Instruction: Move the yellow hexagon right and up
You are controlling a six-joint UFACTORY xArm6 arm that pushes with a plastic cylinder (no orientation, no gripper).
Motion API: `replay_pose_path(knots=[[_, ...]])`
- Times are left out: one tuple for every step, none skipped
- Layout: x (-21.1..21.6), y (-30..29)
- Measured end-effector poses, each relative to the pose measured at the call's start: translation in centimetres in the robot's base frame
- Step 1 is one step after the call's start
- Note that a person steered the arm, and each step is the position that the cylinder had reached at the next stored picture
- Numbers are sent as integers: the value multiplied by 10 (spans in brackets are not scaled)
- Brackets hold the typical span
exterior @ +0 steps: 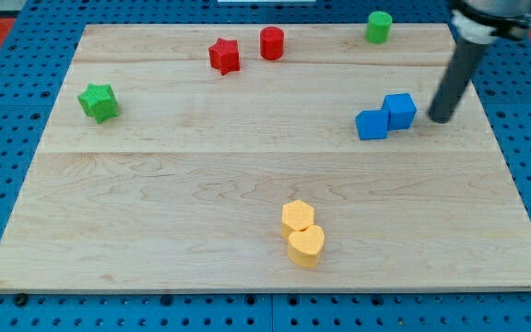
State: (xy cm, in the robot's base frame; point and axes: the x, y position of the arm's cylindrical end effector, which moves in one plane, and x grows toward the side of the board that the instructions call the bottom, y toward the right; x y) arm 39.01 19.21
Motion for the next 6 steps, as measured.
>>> replay_pose_path(knots=[[0,-100],[0,-192],[10,-243],[58,-293],[131,-305],[173,-234]])
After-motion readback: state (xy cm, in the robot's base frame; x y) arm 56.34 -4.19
